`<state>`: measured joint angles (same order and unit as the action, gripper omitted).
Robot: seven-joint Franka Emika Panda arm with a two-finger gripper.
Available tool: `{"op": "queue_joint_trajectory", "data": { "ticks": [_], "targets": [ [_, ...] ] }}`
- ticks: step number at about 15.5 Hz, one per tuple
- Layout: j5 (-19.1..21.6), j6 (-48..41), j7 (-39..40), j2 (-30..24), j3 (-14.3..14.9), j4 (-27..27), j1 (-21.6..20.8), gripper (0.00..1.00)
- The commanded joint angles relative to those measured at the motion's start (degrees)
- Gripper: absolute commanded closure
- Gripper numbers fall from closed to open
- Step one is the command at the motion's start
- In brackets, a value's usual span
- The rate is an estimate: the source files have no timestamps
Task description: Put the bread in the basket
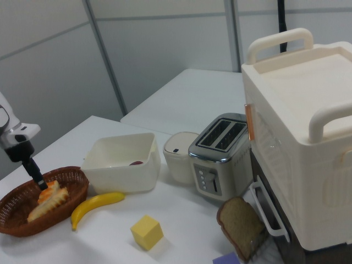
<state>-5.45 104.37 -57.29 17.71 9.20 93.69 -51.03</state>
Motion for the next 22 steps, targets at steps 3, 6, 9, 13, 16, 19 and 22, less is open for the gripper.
{"op": "queue_joint_trajectory", "data": {
  "ticks": [3, 6, 9, 13, 16, 19, 22],
  "targets": [
    [-0.26, -4.85, 5.74, -5.04, -3.02, -1.84, 11.26, 0.0],
    [0.0, -10.75, 20.15, -9.18, -8.48, -1.93, 25.15, 0.0],
    [0.35, -13.92, 36.75, -12.17, -8.67, -2.02, 37.02, 0.0],
    [1.41, -16.99, 51.9, -14.11, -7.18, -3.6, 48.46, 0.0],
    [2.46, -16.39, 56.21, -13.15, -2.88, -4.04, 50.85, 0.0],
    [8.6, -15.68, 60.09, -12.88, 0.46, -4.13, 51.56, 0.0],
    [8.88, -16.3, 60.18, -13.32, 1.7, -4.13, 51.64, 0.0]
  ]
}}
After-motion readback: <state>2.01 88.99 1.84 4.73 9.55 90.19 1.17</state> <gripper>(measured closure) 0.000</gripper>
